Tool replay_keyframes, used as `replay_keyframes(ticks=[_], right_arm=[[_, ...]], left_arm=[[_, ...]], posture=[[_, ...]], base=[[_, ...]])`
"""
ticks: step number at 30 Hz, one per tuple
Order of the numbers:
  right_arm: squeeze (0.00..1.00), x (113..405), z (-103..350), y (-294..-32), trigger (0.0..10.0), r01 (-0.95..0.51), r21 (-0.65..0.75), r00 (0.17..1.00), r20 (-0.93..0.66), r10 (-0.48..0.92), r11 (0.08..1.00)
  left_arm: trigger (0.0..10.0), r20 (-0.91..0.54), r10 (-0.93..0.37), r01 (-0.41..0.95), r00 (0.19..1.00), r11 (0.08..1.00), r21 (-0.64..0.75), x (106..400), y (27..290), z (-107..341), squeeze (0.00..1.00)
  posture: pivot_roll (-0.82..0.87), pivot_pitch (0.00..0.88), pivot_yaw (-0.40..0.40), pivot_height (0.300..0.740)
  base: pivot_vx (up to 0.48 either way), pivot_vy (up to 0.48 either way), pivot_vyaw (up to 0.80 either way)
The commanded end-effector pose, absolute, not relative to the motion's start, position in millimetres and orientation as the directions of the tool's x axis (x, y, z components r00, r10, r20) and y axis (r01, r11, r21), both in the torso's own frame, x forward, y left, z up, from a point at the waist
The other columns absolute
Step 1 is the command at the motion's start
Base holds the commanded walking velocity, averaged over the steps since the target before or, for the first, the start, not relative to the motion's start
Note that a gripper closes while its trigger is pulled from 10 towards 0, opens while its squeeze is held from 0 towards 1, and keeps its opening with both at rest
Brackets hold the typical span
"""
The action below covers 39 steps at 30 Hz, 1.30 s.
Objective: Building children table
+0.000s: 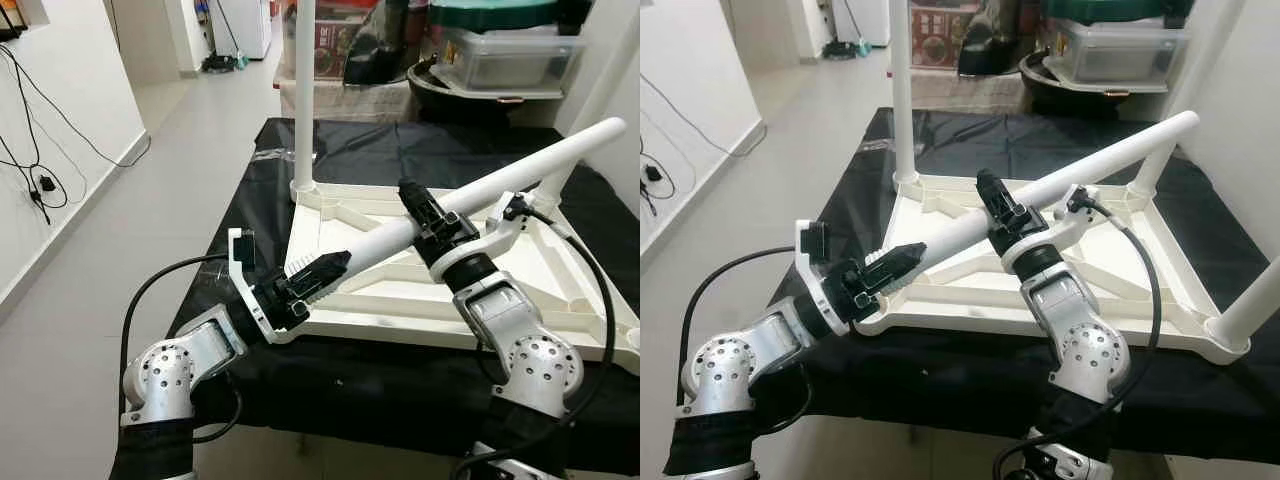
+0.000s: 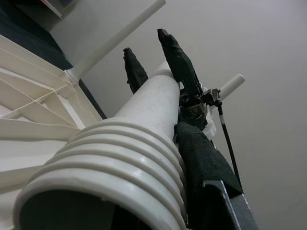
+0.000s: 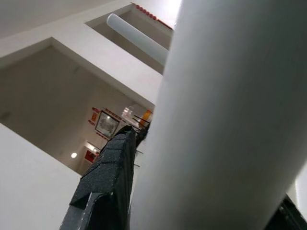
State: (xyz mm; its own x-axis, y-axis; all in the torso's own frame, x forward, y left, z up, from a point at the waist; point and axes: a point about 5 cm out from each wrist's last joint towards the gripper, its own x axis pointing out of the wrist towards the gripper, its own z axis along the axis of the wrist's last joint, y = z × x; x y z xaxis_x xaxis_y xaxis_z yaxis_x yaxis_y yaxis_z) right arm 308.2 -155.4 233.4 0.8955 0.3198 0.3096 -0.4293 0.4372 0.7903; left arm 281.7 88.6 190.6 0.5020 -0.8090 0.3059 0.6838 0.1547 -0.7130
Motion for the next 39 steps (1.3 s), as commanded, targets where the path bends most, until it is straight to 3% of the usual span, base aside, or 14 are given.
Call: replay_keyframes(ticks=[1, 6, 7, 8, 9, 14, 15, 16, 17, 21, 22, 29, 30, 39], right_arm=[[0.0, 306, 235, -149, 0.0, -0.443, 0.768, 0.887, 0.3, 0.351, 0.463], [0.0, 303, 235, -146, 0.0, -0.464, 0.766, 0.873, 0.31, 0.375, 0.446], [0.0, 301, 235, -144, 1.7, -0.476, 0.763, 0.865, 0.315, 0.39, 0.438], [0.0, 300, 235, -143, 1.7, -0.48, 0.761, 0.861, 0.316, 0.397, 0.436], [0.0, 299, 235, -142, 10.0, -0.487, 0.76, 0.856, 0.318, 0.407, 0.431], [0.0, 297, 235, -139, 10.0, -0.503, 0.756, 0.843, 0.322, 0.43, 0.42], [0.45, 297, 236, -139, 10.0, -0.511, 0.75, 0.838, 0.327, 0.437, 0.42], [0.45, 296, 236, -139, 10.0, -0.517, 0.746, 0.835, 0.33, 0.441, 0.42], [1.0, 295, 237, -139, 10.0, -0.522, 0.741, 0.832, 0.331, 0.446, 0.422], [0.95, 292, 239, -134, 10.0, -0.553, 0.727, 0.806, 0.342, 0.484, 0.407], [0.0, 291, 239, -132, 10.0, -0.56, 0.721, 0.799, 0.342, 0.494, 0.407], [0.0, 289, 239, -130, 10.0, -0.567, 0.715, 0.792, 0.338, 0.508, 0.409], [0.0, 290, 239, -132, 0.0, -0.562, 0.722, 0.798, 0.343, 0.496, 0.403], [0.0, 293, 241, -139, 0.0, -0.542, 0.736, 0.817, 0.351, 0.457, 0.405]], left_arm=[[10.0, 0.266, -0.848, 0.68, 0.459, 0.143, -0.72, 278, 79, 188, 0.0], [10.0, 0.251, -0.849, 0.67, 0.465, 0.152, -0.727, 278, 80, 185, 0.0], [10.0, 0.246, -0.849, 0.667, 0.467, 0.156, -0.728, 278, 81, 184, 0.0], [10.0, 0.245, -0.849, 0.667, 0.467, 0.156, -0.728, 278, 81, 184, 0.0], [10.0, 0.245, -0.85, 0.667, 0.466, 0.155, -0.729, 277, 81, 184, 0.0], [10.0, 0.24, -0.853, 0.667, 0.463, 0.157, -0.729, 277, 82, 184, 0.0], [10.0, 0.238, -0.854, 0.667, 0.462, 0.158, -0.728, 277, 82, 183, 0.0], [10.0, 0.237, -0.855, 0.668, 0.461, 0.158, -0.727, 277, 82, 183, 0.0], [10.0, 0.236, -0.857, 0.668, 0.459, 0.158, -0.727, 276, 82, 183, 0.0], [10.0, 0.231, -0.86, 0.669, 0.455, 0.159, -0.726, 276, 83, 182, 0.0], [10.0, 0.228, -0.861, 0.668, 0.455, 0.161, -0.726, 276, 83, 181, 0.0], [10.0, 0.224, -0.865, 0.668, 0.449, 0.158, -0.727, 275, 83, 181, 0.0], [10.0, 0.223, -0.869, 0.668, 0.442, 0.153, -0.728, 273, 81, 180, 0.0], [10.0, 0.211, -0.875, 0.665, 0.436, 0.155, -0.73, 270, 80, 176, 0.0]], posture=[[0.04, 0.0, -0.05, 0.74], [0.04, 0.0, -0.051, 0.74], [0.04, 0.0, -0.051, 0.74], [0.04, 0.0, -0.051, 0.74], [0.04, 0.0, -0.051, 0.74], [0.04, 0.0, -0.051, 0.74], [0.04, 0.0, -0.05, 0.74], [0.04, 0.0, -0.05, 0.74], [0.04, 0.0, -0.05, 0.74], [0.04, 0.0, -0.053, 0.74], [0.04, 0.0, -0.053, 0.74], [0.04, 0.0, -0.052, 0.74], [0.04, 0.0, -0.052, 0.74], [0.04, 0.0, -0.053, 0.74]], base=[[0.0, 0.0, 0.0], [0.0, 0.0, 0.0], [0.0, 0.0, 0.0], [0.0, 0.0, 0.0], [0.0, 0.0, 0.0], [0.0, 0.0, 0.0], [0.0, 0.0, 0.0], [0.0, 0.0, 0.0], [0.0, 0.0, 0.0], [0.0, 0.0, 0.0], [0.0, 0.0, 0.0], [0.0, 0.0, 0.0], [0.0, 0.0, 0.0], [0.0, 0.0, 0.0]])
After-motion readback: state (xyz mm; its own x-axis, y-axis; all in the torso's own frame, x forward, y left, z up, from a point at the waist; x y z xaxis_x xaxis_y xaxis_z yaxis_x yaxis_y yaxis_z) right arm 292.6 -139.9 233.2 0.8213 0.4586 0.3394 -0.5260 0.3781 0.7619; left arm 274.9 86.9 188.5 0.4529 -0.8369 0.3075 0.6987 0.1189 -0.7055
